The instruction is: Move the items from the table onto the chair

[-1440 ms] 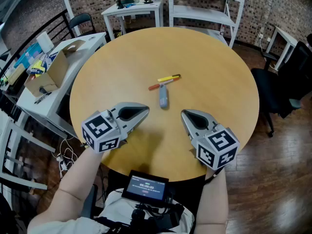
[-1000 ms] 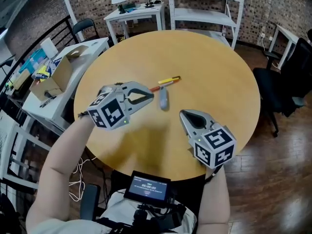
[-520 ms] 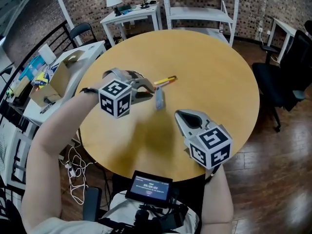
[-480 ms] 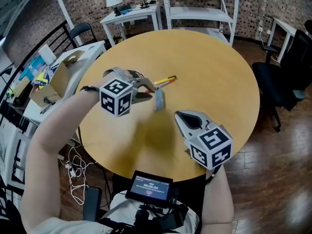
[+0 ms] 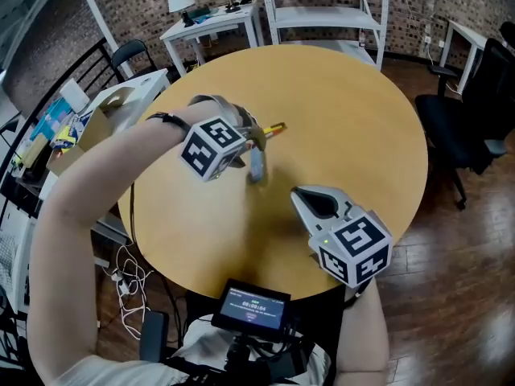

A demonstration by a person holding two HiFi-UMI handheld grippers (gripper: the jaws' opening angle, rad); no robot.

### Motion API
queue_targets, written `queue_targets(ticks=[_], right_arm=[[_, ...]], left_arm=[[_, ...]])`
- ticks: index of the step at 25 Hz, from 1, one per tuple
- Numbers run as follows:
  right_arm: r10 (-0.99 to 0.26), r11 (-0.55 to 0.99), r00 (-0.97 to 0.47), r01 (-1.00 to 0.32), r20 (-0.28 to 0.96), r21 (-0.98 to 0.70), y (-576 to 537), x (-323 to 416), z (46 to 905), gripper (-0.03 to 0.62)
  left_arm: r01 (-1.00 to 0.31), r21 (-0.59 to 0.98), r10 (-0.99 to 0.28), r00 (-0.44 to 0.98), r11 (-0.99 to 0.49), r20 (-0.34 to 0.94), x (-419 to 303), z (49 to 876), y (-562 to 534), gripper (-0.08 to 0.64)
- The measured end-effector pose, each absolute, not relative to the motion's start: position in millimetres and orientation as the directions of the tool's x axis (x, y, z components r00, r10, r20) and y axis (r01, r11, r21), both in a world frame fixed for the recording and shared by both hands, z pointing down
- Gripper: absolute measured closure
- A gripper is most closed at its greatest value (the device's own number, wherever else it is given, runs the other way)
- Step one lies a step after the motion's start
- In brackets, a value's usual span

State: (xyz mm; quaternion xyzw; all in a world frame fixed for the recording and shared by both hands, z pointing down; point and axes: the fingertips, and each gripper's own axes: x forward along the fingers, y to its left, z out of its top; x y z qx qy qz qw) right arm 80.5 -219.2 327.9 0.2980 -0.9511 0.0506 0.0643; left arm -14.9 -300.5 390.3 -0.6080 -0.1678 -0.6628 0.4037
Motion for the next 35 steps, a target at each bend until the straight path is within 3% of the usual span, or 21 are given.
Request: queue_targets(ticks=[5, 16, 20, 25, 35], right_arm=[[-0.559, 0.818, -0.815, -0.572, 0.153, -0.056, -219.6, 78.6, 328.3, 0.586], [-0.558, 0.819, -0.815, -0.571, 0.153, -0.056, -218.4, 78.0, 327.7, 0.586], [-0.560, 0.818, -0.814, -0.573, 0.153, -0.057, -218.3, 79.7, 328.0, 0.584], [-0.559, 0.818, -0.815, -0.572, 0.152, -0.057, -219.0, 79.9, 327.7, 0.586], [-0.562, 0.816, -0.813, -0.575, 0.152, -0.059, -219.5, 82.9, 328.1, 0.584]], left_arm=[[0.801, -0.114, -0.302, -0.086, -0.587, 0.949, -27.8, 406.0, -307.2, 0.333], [0.831, -0.026, -0.270, -0.150, -0.556, 0.951, -24.8, 421.3, -307.6, 0.338], [0.828, -0.050, -0.280, -0.132, -0.559, 0.951, -27.5, 420.7, -308.4, 0.416], [0.799, -0.101, -0.287, -0.093, -0.593, 0.954, -27.4, 412.3, -306.8, 0.419], [0.639, -0.340, -0.333, 0.137, -0.690, 0.933, -17.0, 374.7, -287.9, 0.419]])
